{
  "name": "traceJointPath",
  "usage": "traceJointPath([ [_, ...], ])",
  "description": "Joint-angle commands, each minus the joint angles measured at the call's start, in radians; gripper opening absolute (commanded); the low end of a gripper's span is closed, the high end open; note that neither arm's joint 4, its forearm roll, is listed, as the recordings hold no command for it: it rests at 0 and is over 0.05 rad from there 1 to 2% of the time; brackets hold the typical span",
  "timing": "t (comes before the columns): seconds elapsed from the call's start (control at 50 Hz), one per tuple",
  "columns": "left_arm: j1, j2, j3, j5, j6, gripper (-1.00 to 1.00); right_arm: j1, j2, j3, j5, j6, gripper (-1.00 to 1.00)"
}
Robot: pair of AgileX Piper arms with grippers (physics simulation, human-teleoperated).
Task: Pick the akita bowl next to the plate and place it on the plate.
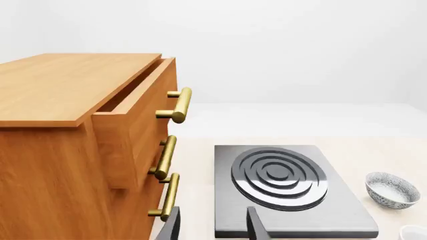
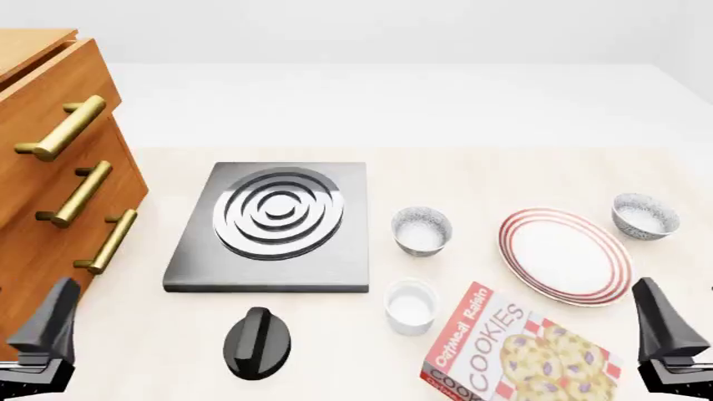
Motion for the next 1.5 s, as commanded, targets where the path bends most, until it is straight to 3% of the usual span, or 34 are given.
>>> traceJointPath([
  [0.02, 0.000, 0.005, -0.003, -0.001, 0.000, 1.00, 0.014, 0.005, -0.005, -0.011, -0.013, 1.00],
  [0.46, 0.000, 0.005, -0.003, -0.001, 0.000, 1.00, 0.007, 0.019, -0.010, -0.026, -0.014, 1.00],
  [0.88, 0.000, 0.005, -0.003, -0.001, 0.000, 1.00, -0.012, 0.203, -0.040, -0.201, -0.029, 1.00],
  [1.22, 0.000, 0.005, -0.003, -0.001, 0.000, 1.00, -0.034, 0.425, -0.062, -0.412, -0.044, 1.00],
  [1.5, 0.000, 0.005, -0.003, -0.001, 0.000, 1.00, -0.037, 0.539, -0.090, -0.495, -0.048, 1.00],
])
